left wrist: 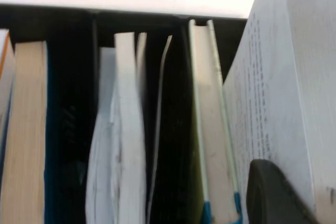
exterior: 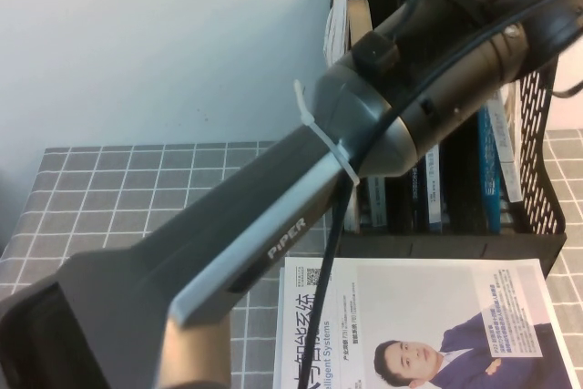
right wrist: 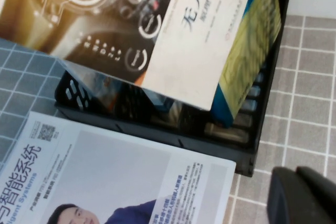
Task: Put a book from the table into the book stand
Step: Place the book on the book shelf
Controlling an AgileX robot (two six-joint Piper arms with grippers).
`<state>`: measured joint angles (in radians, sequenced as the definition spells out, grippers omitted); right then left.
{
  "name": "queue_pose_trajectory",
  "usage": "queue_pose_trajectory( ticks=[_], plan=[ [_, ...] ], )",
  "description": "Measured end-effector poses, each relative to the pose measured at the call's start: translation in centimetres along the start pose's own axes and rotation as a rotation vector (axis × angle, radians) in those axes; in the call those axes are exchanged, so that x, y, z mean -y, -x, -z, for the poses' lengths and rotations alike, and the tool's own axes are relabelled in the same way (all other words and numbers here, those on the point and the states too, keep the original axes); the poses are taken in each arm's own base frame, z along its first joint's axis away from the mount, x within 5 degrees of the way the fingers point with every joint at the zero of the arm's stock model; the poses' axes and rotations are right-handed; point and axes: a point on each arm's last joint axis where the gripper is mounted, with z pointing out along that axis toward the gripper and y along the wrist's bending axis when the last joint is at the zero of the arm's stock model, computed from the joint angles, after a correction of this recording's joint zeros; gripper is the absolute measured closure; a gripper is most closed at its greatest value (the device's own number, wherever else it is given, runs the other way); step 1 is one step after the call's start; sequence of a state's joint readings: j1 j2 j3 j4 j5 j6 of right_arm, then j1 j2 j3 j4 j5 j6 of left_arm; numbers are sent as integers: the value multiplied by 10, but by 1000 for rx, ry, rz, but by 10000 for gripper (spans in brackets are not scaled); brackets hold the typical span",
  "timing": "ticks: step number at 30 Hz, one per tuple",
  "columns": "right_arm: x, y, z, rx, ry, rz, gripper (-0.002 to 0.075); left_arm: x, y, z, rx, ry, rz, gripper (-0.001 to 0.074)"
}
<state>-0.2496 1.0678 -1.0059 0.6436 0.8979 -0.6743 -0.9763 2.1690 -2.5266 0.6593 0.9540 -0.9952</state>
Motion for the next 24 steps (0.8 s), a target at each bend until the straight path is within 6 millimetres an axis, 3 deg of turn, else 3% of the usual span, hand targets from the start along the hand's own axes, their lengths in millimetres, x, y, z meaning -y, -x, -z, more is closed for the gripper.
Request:
queue_pose_trajectory(
  ticks=[5, 12, 20, 24],
  plan=[
    [0, -4, -4, -9, 15, 0, 729, 0, -8, -18, 0, -24, 9, 636],
    [0, -4, -4, -3, 16, 0, 729, 2, -39, -48, -41, -11, -28, 636],
    [-4, -10, -4, -60, 59, 31, 728, 8, -43, -54, -13, -67, -51, 636],
    [-5, -23, -12, -102, 103, 26, 729, 12, -43, -58, 1, -129, -62, 610]
  ],
)
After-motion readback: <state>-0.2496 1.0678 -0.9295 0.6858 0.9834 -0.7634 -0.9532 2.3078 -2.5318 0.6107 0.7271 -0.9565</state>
